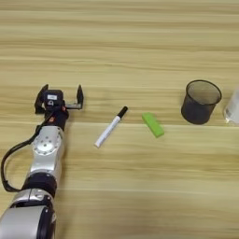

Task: Move the objects on the table

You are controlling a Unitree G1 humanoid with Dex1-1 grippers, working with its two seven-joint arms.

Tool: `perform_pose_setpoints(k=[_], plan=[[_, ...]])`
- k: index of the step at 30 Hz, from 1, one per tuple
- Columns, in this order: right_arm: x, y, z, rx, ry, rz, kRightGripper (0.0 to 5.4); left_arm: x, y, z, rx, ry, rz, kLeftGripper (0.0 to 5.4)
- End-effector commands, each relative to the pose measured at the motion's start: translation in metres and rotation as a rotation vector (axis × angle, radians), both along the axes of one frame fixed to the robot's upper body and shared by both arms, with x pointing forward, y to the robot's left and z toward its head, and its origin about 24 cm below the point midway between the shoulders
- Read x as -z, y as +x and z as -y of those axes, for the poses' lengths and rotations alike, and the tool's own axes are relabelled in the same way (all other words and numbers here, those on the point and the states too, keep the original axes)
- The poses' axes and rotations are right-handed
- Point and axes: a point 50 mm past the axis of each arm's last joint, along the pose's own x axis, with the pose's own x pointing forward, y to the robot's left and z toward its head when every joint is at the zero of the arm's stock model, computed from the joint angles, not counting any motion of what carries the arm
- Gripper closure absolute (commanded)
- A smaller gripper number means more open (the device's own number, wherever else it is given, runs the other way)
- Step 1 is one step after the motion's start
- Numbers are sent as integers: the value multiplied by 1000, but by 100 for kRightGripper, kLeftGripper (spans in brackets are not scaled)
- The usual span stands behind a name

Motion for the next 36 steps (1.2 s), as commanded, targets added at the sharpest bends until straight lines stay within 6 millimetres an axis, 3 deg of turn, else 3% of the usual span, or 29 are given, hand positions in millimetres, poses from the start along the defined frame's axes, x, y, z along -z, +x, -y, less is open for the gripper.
perform_pose_setpoints(k=[1, 28, 36], plan=[[12, -5, 5, 29, 28, -69, 66, -5, 3, 0, 1, 9, 19, 0], [11, -2, -3, -5, 37, -60, 409, -6, 4, 1, 1, 5, 24, 0], [5, 2, 0, 23, 18, -19, 425, -5, 5, 1, 0, 4, 19, 0]])
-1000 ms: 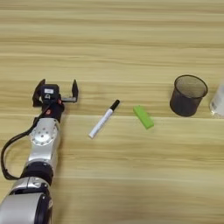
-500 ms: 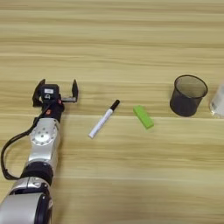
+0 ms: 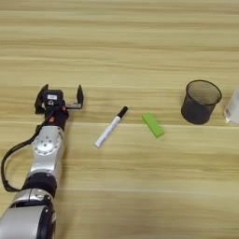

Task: Move the objects on the table

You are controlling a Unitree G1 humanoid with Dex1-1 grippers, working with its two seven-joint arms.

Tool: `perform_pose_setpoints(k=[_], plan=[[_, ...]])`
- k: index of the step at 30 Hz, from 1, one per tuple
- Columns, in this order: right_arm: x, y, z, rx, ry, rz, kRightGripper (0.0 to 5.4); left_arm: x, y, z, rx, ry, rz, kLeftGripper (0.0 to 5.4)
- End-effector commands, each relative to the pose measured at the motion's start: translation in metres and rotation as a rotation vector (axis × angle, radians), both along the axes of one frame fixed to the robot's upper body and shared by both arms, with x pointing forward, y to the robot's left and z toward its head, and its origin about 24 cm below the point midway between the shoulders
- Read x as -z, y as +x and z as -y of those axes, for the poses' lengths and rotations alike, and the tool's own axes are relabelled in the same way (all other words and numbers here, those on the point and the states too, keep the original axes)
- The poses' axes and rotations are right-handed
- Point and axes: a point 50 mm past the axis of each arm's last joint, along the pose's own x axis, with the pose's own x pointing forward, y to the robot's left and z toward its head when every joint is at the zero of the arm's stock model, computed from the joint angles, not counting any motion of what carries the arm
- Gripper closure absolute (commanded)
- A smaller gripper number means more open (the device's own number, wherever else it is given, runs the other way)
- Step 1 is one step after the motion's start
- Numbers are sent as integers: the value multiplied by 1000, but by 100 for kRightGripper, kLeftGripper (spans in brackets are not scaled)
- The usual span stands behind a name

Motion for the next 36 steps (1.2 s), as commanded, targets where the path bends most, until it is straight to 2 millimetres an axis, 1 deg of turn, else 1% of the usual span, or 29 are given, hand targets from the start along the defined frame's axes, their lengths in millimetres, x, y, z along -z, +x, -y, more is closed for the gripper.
perform_pose_setpoints(k=[1, 5, 9, 12, 14, 18, 20, 24, 27, 29, 34, 36], plan=[[-1, 0, 5, 43, -16, 7, 425, -5, 5, 1, 1, 5, 17, 0], [-12, 3, 8, 61, -18, 78, 425, -5, 5, 1, 1, 4, 16, 0], [-30, 6, 15, 87, -53, 161, 425, -4, 5, 2, 3, 5, 16, 0], [-50, 8, 14, 76, -76, 246, 425, -4, 5, 2, 3, 4, 16, 0], [-70, 9, 10, 65, -100, 322, 425, -4, 5, 2, 3, 4, 17, 0], [-99, 5, 2, 34, -131, 445, 425, -4, 5, 2, 3, 4, 17, 0], [-110, 2, -5, 7, -141, 487, 425, -4, 5, 2, 3, 4, 18, 0], [-129, -3, -27, -80, -136, 557, 425, -4, 5, 2, 2, 3, 17, 0], [-137, -9, -52, -208, -94, 592, 425, -4, 5, 1, 2, 3, 17, 0], [-138, -12, -69, -301, -63, 593, 425, -5, 5, 1, 2, 3, 18, 0], [-127, -9, -86, -406, -5, 543, 425, -5, 5, 1, 3, 4, 19, 0], [-120, -7, -97, -451, 24, 513, 425, -5, 4, 1, 3, 4, 20, 0]])
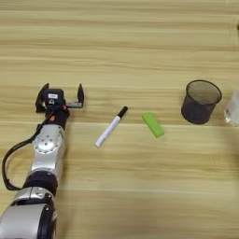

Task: Move the objects on the table

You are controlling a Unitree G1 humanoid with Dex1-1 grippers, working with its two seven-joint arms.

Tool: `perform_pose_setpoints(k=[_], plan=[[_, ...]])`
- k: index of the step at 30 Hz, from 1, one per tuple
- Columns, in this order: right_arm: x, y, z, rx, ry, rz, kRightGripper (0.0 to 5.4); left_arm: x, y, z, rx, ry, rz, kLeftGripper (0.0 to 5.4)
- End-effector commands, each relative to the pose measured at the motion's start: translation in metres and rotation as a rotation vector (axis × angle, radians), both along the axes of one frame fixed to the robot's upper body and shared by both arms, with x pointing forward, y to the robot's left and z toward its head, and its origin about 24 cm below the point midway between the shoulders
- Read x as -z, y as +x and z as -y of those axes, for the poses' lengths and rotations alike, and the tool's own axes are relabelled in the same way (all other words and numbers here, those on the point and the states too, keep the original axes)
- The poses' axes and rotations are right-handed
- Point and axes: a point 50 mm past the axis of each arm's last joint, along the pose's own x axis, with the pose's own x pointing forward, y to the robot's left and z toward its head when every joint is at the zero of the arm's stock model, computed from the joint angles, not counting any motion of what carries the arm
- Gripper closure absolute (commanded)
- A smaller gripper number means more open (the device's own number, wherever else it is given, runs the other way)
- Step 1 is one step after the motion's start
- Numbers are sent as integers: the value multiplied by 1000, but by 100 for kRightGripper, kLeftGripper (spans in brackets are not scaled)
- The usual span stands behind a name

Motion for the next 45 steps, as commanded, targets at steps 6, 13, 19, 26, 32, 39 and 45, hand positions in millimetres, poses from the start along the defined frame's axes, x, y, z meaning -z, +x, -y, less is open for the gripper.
perform_pose_setpoints(k=[6, 13, 19, 26, 32, 39, 45], plan=[[47, 13, -35, -148, 48, -214, 425, -4, 2, -1, -1, 6, 20, 0], [72, 17, -49, -198, 33, -329, 425, -4, 2, -1, -2, 6, 20, 0], [89, 19, -52, -202, 42, -404, 425, -4, 2, -2, -2, 6, 19, 0], [119, 24, -53, -173, 64, -537, 425, -4, 2, -1, -2, 5, 18, 0], [136, 26, -50, -153, 46, -600, 425, -4, 2, -1, -2, 4, 20, 0], [128, 28, -50, -149, 4, -530, 353, -4, 1, -1, -2, 5, 20, 0], [116, 26, -55, -169, -15, -443, 288, -4, 1, -1, -1, 5, 19, 0]])
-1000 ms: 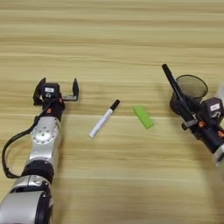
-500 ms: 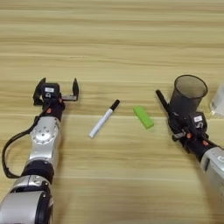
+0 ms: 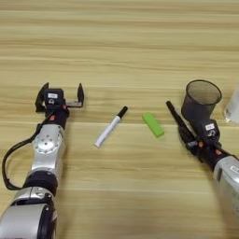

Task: Move the objects on the table

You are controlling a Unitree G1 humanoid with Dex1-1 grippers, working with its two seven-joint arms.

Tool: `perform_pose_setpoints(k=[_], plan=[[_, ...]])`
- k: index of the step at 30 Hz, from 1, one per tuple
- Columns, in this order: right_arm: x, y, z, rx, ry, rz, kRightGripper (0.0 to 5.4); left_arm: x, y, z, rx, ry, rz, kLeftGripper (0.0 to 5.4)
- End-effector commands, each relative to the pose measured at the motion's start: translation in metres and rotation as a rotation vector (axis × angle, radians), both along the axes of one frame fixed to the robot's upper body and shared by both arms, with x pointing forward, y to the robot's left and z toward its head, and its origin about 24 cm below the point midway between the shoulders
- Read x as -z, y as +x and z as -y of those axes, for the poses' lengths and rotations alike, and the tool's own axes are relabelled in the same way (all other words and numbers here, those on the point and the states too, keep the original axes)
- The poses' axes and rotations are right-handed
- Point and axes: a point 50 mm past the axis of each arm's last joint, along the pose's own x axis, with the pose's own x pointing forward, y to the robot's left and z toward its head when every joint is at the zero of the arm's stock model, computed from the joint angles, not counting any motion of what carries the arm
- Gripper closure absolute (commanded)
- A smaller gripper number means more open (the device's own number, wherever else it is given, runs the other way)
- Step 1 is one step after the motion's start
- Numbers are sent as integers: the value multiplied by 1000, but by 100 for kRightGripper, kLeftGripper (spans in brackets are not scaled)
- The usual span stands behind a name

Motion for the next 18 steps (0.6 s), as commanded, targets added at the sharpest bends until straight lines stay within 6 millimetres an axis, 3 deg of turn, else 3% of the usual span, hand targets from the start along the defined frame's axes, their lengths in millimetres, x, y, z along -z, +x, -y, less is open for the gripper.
perform_pose_setpoints(k=[1, 7, 14, 18], plan=[[-3, -2, -2, -8, -7, 20, 274, -3, 1, 0, -1, 6, 13, 0], [-6, -8, -11, -72, -11, 35, 167, -3, 1, 0, 0, 6, 14, 0], [-9, -15, -24, -166, 29, 47, 101, -3, 1, 1, 0, 7, 15, 0], [-10, -16, -30, -201, 48, 51, 24, -3, 1, 1, 0, 6, 16, 0]])
